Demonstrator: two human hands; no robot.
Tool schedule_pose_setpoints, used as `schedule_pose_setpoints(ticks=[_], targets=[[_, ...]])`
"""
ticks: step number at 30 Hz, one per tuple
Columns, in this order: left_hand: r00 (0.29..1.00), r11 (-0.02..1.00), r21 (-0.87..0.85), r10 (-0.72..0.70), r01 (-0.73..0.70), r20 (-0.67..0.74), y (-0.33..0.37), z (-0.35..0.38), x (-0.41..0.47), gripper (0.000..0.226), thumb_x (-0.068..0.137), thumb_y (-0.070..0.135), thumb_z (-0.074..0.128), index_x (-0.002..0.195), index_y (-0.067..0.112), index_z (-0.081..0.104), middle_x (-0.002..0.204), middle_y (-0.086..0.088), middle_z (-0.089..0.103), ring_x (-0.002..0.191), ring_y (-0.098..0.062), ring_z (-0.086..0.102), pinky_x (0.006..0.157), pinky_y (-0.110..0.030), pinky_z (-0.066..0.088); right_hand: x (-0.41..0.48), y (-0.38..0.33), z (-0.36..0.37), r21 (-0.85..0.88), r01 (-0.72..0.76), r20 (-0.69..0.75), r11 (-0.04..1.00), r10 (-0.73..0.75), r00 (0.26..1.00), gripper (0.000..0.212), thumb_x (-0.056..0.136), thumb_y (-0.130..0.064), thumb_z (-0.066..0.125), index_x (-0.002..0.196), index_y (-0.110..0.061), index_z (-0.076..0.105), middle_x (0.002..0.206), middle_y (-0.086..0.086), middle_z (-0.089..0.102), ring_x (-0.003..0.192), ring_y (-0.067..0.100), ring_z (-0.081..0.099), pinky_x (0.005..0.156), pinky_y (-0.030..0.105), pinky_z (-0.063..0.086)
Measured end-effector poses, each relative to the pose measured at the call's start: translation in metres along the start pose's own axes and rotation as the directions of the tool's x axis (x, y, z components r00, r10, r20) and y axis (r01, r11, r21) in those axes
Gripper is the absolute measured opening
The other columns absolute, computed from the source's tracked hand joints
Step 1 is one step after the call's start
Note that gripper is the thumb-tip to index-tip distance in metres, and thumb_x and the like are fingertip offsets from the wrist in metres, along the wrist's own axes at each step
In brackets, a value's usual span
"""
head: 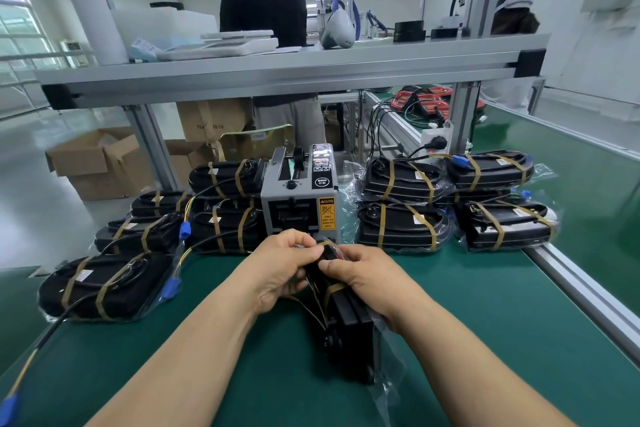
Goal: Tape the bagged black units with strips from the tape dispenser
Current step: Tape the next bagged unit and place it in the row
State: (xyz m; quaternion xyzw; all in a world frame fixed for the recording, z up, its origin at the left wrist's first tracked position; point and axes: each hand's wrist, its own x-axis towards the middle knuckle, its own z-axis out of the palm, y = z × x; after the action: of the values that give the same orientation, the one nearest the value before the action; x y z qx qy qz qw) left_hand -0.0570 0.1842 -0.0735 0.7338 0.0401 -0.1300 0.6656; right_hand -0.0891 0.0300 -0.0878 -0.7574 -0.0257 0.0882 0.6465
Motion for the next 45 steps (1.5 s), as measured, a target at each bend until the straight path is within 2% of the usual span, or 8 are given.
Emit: schedule_pose_setpoints(ticks=[8,12,15,19,28,31,35,45], targets=[[1.0,1.0,0.016,0.004,-0.005,0.029,0.0,-0.003,-0.01,0.026,0.08,0.017,0.079,0.099,0.021,0.061,0.071,0.006,0.062,0.048,-0.004,0.055,0.055,-0.025,0.045,-0.007,-0.005,-0.002,0.016,-0.002,0.022,1.0,0.002,1.0,0.035,0.076,-0.039,0.07,0.102,-0.016,0.073,0.106,0.017,0.074,0.102,0.039,0.07,0.094,0.056,0.054],[0.961,0.912,0.354,0.257,-0.208,-0.099,-0.007,-0.017,-0.014,0.072,0.069,0.037,0.087,0.129,0.036,0.047,0.112,0.007,0.056,0.098,-0.007,0.058,0.078,-0.022,0.045,-0.012,-0.002,-0.013,0.054,-0.033,0.126,0.998,0.026,0.992,0.016,0.093,-0.019,0.064,0.106,-0.018,0.074,0.105,0.015,0.075,0.086,0.025,0.072,0.078,0.037,0.059],[0.945,0.909,0.273,0.275,-0.315,0.175,-0.016,-0.04,-0.022,0.096,0.059,0.056,0.085,0.142,0.035,0.04,0.142,0.013,0.048,0.133,-0.006,0.044,0.104,-0.023,0.038,-0.02,-0.003,-0.024,0.124,-0.04,0.283,0.991,0.003,0.959,0.029,0.086,-0.019,0.065,0.113,-0.025,0.074,0.114,0.017,0.073,0.092,0.024,0.068,0.084,0.034,0.056],[0.875,0.955,0.052,0.245,-0.293,0.417,-0.037,-0.05,-0.033,0.089,0.059,0.057,0.086,0.133,0.014,0.058,0.132,-0.011,0.063,0.126,-0.024,0.056,0.103,-0.032,0.047,-0.022,-0.003,-0.025,0.204,-0.075,0.426,0.976,-0.02,0.905,0.041,0.081,-0.017,0.066,0.121,-0.018,0.071,0.129,0.028,0.062,0.107,0.033,0.061,0.103,0.046,0.045],[0.98,0.945,-0.281,0.132,-0.17,-0.149,-0.031,-0.083,-0.046,0.043,0.066,0.042,0.08,0.094,0.01,0.078,0.097,-0.017,0.074,0.082,-0.03,0.073,0.065,-0.032,0.058,-0.002,0.002,0.007,0.599,-0.26,0.388,0.757,0.01,0.922,0.065,0.092,-0.063,0.039,0.1,-0.013,0.079,0.106,0.016,0.073,0.095,0.027,0.071,0.087,0.044,0.054],[0.949,0.946,-0.311,-0.013,-0.09,-0.314,-0.018,-0.113,-0.048,0.042,0.068,0.046,0.076,0.086,0.008,0.079,0.093,-0.016,0.076,0.079,-0.031,0.074,0.068,-0.037,0.058,-0.011,0.01,0.028,0.623,-0.32,0.522,0.714,-0.075,0.849,0.083,0.081,-0.08,0.039,0.124,-0.015,0.068,0.128,0.018,0.066,0.12,0.031,0.062,0.099,0.054,0.048],[0.902,0.978,-0.208,-0.089,-0.002,-0.423,-0.014,-0.146,-0.048,0.05,0.078,0.054,0.072,0.096,0.008,0.075,0.088,-0.013,0.077,0.08,-0.032,0.074,0.075,-0.041,0.058,-0.016,0.0,0.081,0.423,-0.259,0.533,0.868,-0.007,0.846,0.054,0.075,-0.037,0.085,0.118,-0.031,0.052,0.12,-0.005,0.069,0.116,0.028,0.067,0.089,0.045,0.058],[0.944,0.937,-0.319,0.033,-0.144,-0.327,0.023,-0.219,-0.021,0.026,0.101,0.011,0.042,0.115,0.003,0.062,0.103,-0.021,0.071,0.087,-0.029,0.069,0.082,-0.047,0.051,0.062,-0.054,0.15,0.582,-0.175,0.189,0.794,0.077,0.979,0.016,0.101,-0.004,0.053,0.115,-0.01,0.055,0.1,0.008,0.067,0.081,0.017,0.069,0.065,0.02,0.058]])
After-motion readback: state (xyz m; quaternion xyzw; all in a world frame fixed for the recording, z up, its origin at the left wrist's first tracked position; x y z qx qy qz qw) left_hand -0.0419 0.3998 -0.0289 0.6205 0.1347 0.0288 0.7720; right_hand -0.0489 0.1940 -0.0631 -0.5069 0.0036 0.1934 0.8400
